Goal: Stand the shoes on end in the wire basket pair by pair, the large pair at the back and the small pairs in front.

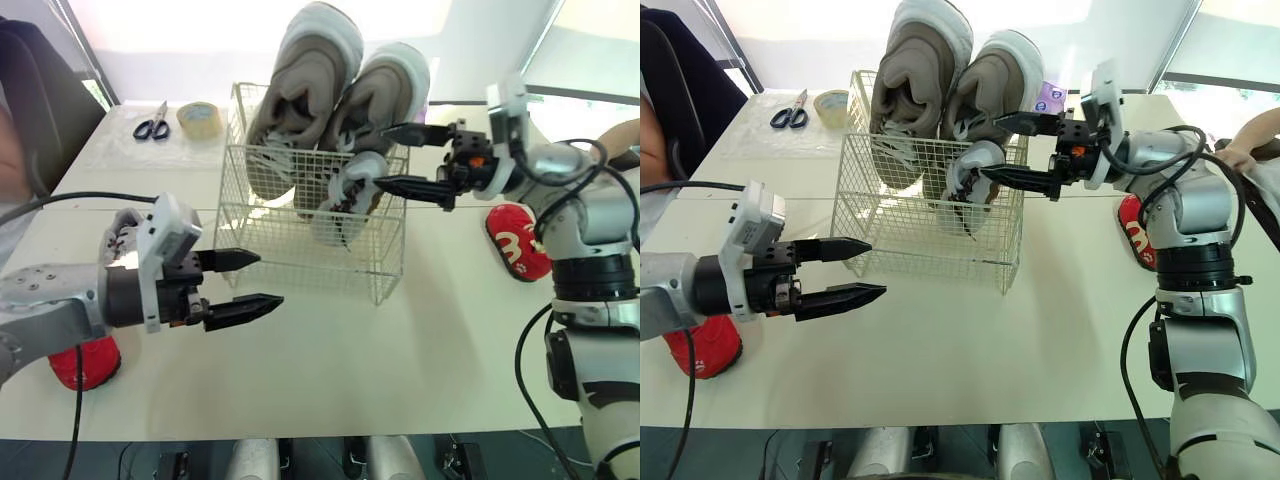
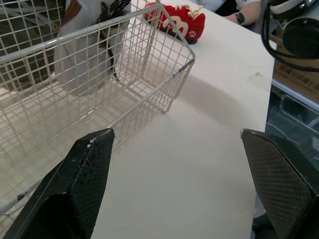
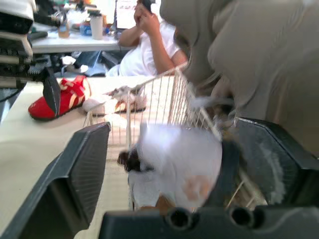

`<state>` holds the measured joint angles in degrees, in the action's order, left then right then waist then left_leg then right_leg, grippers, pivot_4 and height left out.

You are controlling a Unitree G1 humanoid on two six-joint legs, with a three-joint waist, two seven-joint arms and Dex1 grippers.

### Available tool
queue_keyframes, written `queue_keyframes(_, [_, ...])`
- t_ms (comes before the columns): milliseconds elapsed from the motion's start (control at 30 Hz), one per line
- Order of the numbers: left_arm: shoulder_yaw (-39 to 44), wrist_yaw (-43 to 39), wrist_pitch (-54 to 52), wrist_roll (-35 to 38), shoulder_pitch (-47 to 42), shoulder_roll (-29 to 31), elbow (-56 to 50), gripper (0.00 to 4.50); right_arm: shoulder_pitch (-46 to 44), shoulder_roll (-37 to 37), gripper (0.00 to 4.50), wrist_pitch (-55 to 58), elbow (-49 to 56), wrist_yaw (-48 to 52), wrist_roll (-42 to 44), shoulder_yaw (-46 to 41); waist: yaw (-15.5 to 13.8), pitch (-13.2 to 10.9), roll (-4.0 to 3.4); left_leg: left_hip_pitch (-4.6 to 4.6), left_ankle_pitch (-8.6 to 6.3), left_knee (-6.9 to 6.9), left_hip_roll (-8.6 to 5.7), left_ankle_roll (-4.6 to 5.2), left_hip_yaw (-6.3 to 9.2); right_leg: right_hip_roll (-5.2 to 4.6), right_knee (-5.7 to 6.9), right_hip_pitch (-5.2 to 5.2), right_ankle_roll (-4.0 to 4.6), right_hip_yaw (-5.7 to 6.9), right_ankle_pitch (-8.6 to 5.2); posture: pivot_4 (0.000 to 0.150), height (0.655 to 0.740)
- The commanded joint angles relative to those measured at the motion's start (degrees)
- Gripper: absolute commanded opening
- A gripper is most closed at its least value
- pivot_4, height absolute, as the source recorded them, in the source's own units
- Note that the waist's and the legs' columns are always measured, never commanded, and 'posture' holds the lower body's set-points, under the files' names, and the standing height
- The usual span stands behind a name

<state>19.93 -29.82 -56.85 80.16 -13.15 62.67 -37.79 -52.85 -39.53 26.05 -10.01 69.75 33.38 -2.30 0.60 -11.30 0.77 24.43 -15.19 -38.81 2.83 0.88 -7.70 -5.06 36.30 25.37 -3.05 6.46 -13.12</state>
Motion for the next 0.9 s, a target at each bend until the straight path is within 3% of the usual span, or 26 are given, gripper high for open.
queue_keyframes(33, [1.0,-1.6,0.9,-1.0,0.0,0.4,0.6,4.19,0.5,-2.8,4.45,3.7,3.7,-1.3,2.8,-4.6,0.0,0.0,0.00,0.00,0.00,0.00,0.00,0.00,0.00,0.00,0.00,0.00,0.00,0.00,0.00,0.150,0.7400])
queue_keyframes(333, [5.6,-5.4,0.8,-4.3,-0.3,1.6,11.2,4.34,-1.6,-7.4,4.49,16.7,9.6,-6.3,15.6,-15.8,0.2,0.0,-0.03,-0.04,-0.01,0.01,0.02,0.02,0.00,0.02,0.01,0.01,0.03,0.01,0.02,0.150,0.7400])
queue_keyframes(500, [8.5,-5.7,2.7,-14.0,-3.1,4.3,23.7,4.34,-3.8,-6.2,4.49,27.0,16.5,-5.7,26.2,-13.6,0.2,0.0,-0.07,-0.05,-0.12,0.07,0.06,0.22,0.00,0.07,0.04,0.06,0.09,0.02,0.06,0.150,0.7400])
queue_keyframes(600, [10.0,-1.5,7.3,-24.6,-4.4,4.9,35.2,4.34,3.1,-5.3,4.49,34.3,24.4,-3.8,33.9,-9.5,0.1,0.0,-0.01,-0.07,-0.12,0.19,0.08,0.22,0.00,0.05,0.02,0.07,0.08,0.04,0.06,0.150,0.7400])
queue_keyframes(733, [6.3,-0.1,7.0,-34.8,-3.5,7.6,46.8,4.34,12.5,-9.7,4.49,31.3,32.9,1.8,27.1,-1.7,0.0,0.0,0.01,-0.03,-0.13,0.26,0.02,0.23,-0.06,-0.03,-0.05,0.12,0.08,0.05,0.06,0.150,0.7400])
queue_keyframes(900, [-1.6,-3.4,9.6,-44.1,-8.9,6.7,58.7,4.34,13.2,-9.8,4.49,27.2,34.1,3.6,22.2,3.0,-0.1,0.1,0.15,-0.02,-0.19,0.25,0.00,0.31,-0.13,-0.11,-0.09,0.14,0.06,0.05,0.07,0.150,0.7400])
